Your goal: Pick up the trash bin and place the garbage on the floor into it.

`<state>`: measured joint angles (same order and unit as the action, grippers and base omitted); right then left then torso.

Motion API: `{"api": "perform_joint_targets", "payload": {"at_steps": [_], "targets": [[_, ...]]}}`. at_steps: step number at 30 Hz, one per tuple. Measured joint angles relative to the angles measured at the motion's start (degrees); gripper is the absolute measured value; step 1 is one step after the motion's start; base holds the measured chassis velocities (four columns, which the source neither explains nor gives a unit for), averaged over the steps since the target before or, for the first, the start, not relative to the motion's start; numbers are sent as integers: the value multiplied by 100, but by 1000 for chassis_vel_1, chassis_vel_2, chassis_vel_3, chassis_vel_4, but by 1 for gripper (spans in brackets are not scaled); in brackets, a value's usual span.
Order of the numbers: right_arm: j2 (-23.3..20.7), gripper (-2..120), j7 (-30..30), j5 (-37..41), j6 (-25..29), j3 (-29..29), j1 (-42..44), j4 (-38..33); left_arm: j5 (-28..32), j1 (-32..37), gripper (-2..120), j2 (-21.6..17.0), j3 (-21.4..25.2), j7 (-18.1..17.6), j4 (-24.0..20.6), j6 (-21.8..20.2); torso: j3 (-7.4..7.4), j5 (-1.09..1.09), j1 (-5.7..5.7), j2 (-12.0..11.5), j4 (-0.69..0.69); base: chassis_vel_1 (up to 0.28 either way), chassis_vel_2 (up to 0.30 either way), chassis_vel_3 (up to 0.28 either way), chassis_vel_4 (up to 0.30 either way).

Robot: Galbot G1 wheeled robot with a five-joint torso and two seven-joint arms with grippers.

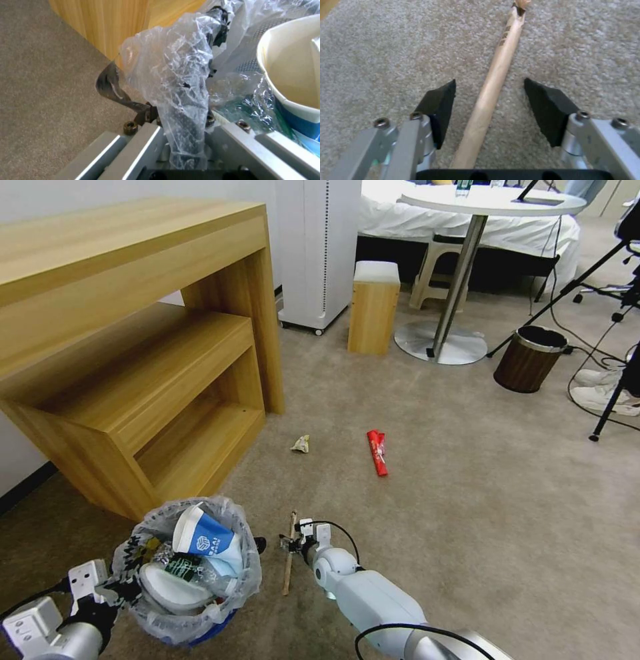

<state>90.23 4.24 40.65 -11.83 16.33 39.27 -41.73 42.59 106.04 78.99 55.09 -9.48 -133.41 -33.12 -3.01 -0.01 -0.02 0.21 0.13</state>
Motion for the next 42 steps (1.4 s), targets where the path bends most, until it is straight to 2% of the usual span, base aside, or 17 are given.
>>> {"api": "perform_joint_targets", "payload": {"at_steps": [2, 4, 5, 9, 12, 22, 26, 29, 31, 32, 35, 42], "targets": [[-7, 58, 2, -9, 2, -2, 5, 0, 2, -1, 0, -7, -1, -1, 0, 5, 0, -1, 0, -1, 0, 0, 0, 0, 0], [-38, 46, 18, -48, 6, -3, 24, 0, 9, -11, 0, -24, -2, -5, 1, 14, 0, -1, 0, -2, -1, 0, 0, 0, 0], [-38, 46, 18, -48, 6, -3, 24, 0, 9, -11, 0, -24, -2, -5, 1, 14, 0, -1, 0, -2, -1, 0, 0, 0, 0], [-103, 30, 98, -82, 39, 38, 55, 0, 28, -20, 0, -45, -5, -5, 16, 29, -1, -4, 1, -3, -3, 0, 0, 0, 0], [-196, 23, 145, -71, 40, 92, 81, -42, 32, -37, 0, -51, -5, -7, 35, 36, -1, -7, 1, -3, -6, 0, 0, 0, 0], [-487, 20, 220, -84, 41, 211, 211, -329, 21, -77, 0, -17, -47, -9, 68, 51, -1, -4, 1, -3, -7, 0, 0, 0, 0], [-630, 12, 221, -89, 65, 207, 291, -505, 32, -58, 0, -31, -26, -11, 50, 51, -2, 0, 2, -4, -1, 0, 0, 0, 0], [-841, 5, 225, -52, 155, 202, 421, -820, 51, -72, 0, -68, -3, -20, 69, 51, -4, 4, 2, -5, 3, 0, 0, 0, 0], [-1138, 0, 164, 56, 200, 196, 591, -1289, 57, -102, 0, -79, -1, -28, 110, 51, -7, 13, 3, -6, 7, 0, 0, 0, 0], [-1138, 0, 164, 56, 200, 196, 591, -1289, 57, -102, 0, -79, -1, -28, 110, 51, -7, 13, 3, -6, 7, 0, 0, 0, 0], [-1503, 0, 121, 183, 222, 154, 742, -1898, 38, -176, 0, -69, -35, -33, 192, 51, -8, 9, 3, -8, 11, 0, 0, 0, 0], [-1923, 0, -240, 202, 542, -4, 838, -2561, -88, -218, 0, 21, -115, -21, 299, 52, -3, 3, 3, -6, 1, 0, 0, 0, 0]]}}
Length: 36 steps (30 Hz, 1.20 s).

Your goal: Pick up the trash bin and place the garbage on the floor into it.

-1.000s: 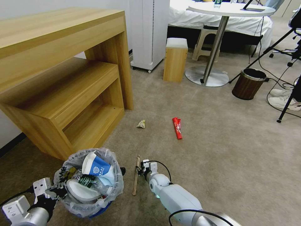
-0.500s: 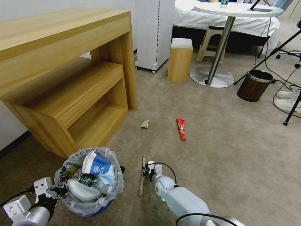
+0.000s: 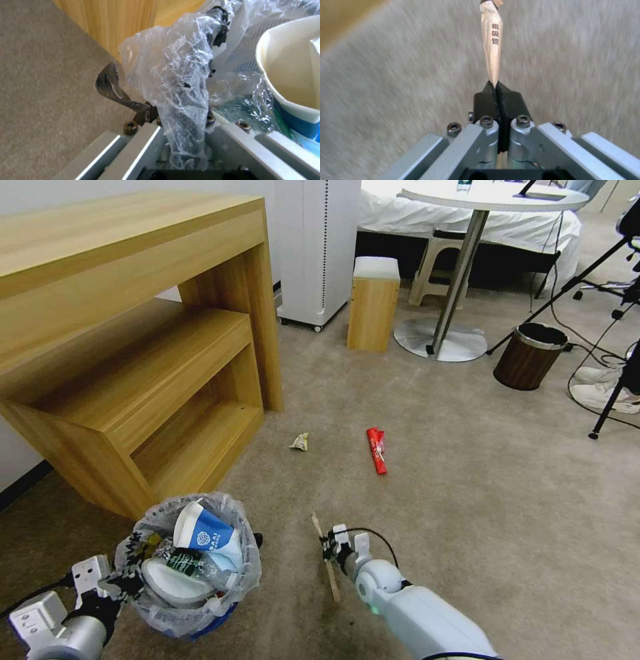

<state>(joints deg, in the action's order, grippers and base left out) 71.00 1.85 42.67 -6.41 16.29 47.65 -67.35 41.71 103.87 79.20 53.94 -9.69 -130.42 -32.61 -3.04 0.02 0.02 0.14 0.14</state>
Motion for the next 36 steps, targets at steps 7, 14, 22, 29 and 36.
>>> {"api": "perform_joint_targets", "payload": {"at_steps": [7, 14, 22, 29, 36], "targets": [[-375, 0, -1077, 175, 859, -197, 79, -369, -40, -5, 0, 11, 0, 22, 35, 12, 2, -2, 0, 3, -1, 0, 0, 0, 0], [-982, 0, -2456, 822, 1750, -419, 131, -1097, -42, -13, 0, 9, 20, 19, 60, 12, 2, -2, 0, 4, 0, 0, 0, 0, 0], [-1421, 0, -3337, 1195, 2060, -442, -3, -1966, -76, 3, 0, 46, 9, 20, 45, 14, 2, -2, 0, 5, 0, 0, 0, 0, 0], [-1531, 0, -3902, 1413, 2132, -235, -449, -2430, -90, 59, 0, 74, 13, 28, -58, 15, 2, -2, -1, 4, 0, 0, 0, 0, 0], [-1378, 0, -3976, 1541, 2175, 553, -1499, -2483, -177, 191, 0, 165, -26, 75, -321, 0, 2, -1, -1, 4, -1, 0, 0, 0, 0]]}}
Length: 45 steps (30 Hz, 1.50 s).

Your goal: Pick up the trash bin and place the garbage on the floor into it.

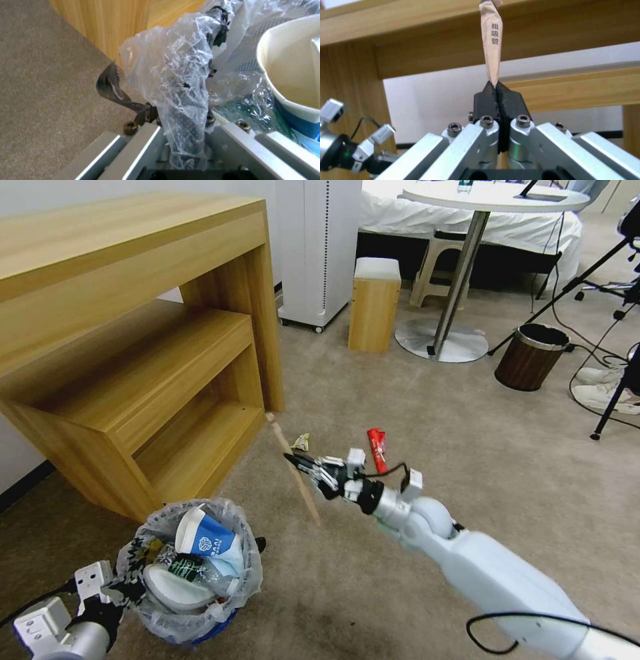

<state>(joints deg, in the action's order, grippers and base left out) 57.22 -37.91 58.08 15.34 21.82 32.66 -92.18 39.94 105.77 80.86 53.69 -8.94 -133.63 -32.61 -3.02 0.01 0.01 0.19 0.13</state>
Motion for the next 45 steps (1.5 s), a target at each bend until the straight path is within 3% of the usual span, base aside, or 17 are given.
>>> {"api": "perform_joint_targets", "payload": {"at_steps": [14, 33, 45], "targets": [[551, 0, 174, 69, 91, 782, -694, 173, 10, 80, 0, 30, 23, 10, -193, -22, 0, -1, 0, 0, 0, 0, 0, 0, 0], [1414, 0, -60, 65, 314, 1561, -870, 583, 118, 160, 0, 16, 19, -8, -569, -164, 1, -1, 0, 0, -1, 0, 0, 0, 0], [1492, 0, -228, -139, 406, 1916, -695, 719, 228, 173, 0, -7, 102, -63, -651, -183, 1, -1, 0, 0, 0, 0, 0, 0, 0]]}}
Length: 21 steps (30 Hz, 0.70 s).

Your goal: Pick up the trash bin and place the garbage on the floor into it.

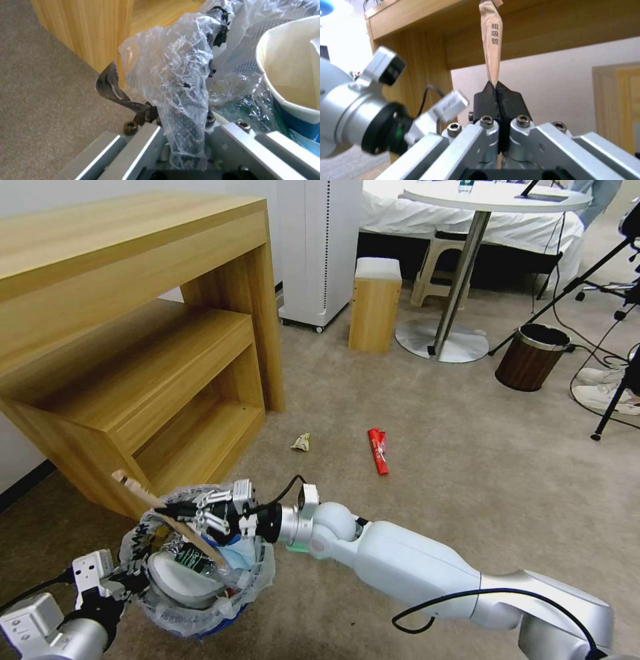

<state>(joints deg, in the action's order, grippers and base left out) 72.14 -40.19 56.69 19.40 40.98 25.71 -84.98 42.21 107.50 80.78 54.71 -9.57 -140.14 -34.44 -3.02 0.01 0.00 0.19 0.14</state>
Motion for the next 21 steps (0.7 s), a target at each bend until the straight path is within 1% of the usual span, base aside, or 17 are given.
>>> {"api": "perform_joint_targets", "payload": {"at_steps": [13, 19, 21], "targets": [[-19, 0, -295, -249, 216, -17, 236, 315, 73, 59, 0, 5, 45, -17, -88, -1, 0, 0, 0, 0, 0, 0, 0, 0, 0], [-123, 0, -405, -339, 310, -76, 288, 396, 99, 53, 0, -15, 60, -34, -95, -2, 0, -1, 0, 0, 0, 0, 0, 0, 0], [-203, 0, -622, -455, 370, -141, 299, 489, 113, 35, 0, -18, 64, -59, -95, -2, 0, -1, 0, 0, -1, 0, 0, 0, 0]]}}
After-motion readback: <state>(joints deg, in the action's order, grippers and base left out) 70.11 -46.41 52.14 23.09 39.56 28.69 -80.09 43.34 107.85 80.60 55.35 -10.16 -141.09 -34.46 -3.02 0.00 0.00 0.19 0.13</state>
